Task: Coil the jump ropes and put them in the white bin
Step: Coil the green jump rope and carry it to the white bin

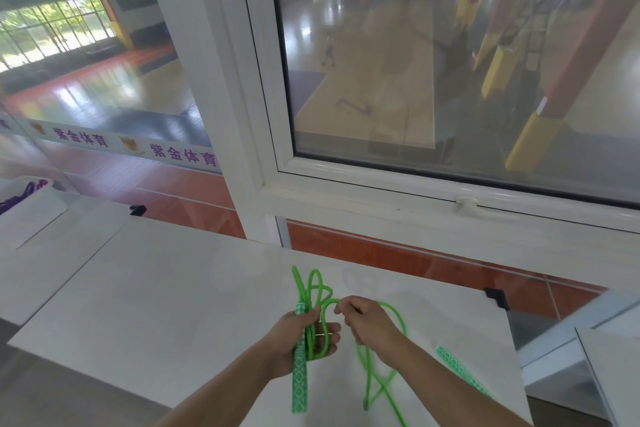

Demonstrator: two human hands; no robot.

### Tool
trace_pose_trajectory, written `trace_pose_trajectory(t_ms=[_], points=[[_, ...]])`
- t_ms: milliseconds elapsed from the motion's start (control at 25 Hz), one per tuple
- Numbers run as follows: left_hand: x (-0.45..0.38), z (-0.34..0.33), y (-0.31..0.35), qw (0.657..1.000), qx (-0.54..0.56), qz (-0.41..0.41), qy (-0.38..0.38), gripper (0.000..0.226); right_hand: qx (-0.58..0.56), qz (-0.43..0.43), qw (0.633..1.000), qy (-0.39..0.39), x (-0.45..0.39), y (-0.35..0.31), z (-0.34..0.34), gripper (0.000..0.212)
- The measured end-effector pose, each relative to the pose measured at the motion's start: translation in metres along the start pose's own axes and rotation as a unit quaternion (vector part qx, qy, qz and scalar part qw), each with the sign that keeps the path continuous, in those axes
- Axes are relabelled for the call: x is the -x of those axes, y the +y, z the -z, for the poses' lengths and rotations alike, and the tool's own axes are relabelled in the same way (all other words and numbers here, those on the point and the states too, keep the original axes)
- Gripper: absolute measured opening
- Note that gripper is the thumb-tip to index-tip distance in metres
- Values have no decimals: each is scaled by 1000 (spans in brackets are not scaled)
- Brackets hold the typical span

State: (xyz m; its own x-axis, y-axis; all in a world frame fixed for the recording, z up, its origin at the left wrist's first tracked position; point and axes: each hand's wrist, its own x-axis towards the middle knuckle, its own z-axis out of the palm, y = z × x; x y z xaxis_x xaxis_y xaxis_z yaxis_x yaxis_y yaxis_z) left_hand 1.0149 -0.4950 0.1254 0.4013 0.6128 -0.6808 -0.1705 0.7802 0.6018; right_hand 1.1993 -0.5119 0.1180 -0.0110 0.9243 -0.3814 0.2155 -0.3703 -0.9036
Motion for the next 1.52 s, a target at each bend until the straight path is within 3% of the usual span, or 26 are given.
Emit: trace_pose_trajectory(t_ms=[120,240,320,400,520,640,720,840,1080,1240,1360,1520], points=[[0,5,-3,1000,-10,17,-16,24,156,46,987,-3,-1,-2,4,23],[2,15,1,995,-89,25,-38,16,226,59,972,-30,-4,2,8,23],[0,28,15,997,-81,-6,-18,13,247,57,967,-33,-4,8,22,29],[-4,48,38,996,5,-62,57,13,221,33,975,-6,-1,12,45,28],[-9,79,65,964,158,-141,158,16,128,-22,991,26,9,20,70,24],[-11,75,64,959,190,-147,150,16,-26,-64,998,-8,10,26,52,26],[-13,53,50,972,162,-122,122,15,-98,-67,992,-32,8,24,22,27],[-19,15,24,989,70,-100,88,17,-82,-39,994,-61,8,8,-13,26],[-16,-3,11,982,-118,-126,75,28,187,31,979,-71,3,-4,-20,25],[-13,1,10,981,-156,-110,45,24,248,17,964,-100,0,-8,-14,30],[-16,3,15,988,-111,-106,30,20,246,34,963,-106,1,-12,-11,24],[-24,27,63,970,124,-169,123,14,201,24,974,-106,3,-6,15,26]])
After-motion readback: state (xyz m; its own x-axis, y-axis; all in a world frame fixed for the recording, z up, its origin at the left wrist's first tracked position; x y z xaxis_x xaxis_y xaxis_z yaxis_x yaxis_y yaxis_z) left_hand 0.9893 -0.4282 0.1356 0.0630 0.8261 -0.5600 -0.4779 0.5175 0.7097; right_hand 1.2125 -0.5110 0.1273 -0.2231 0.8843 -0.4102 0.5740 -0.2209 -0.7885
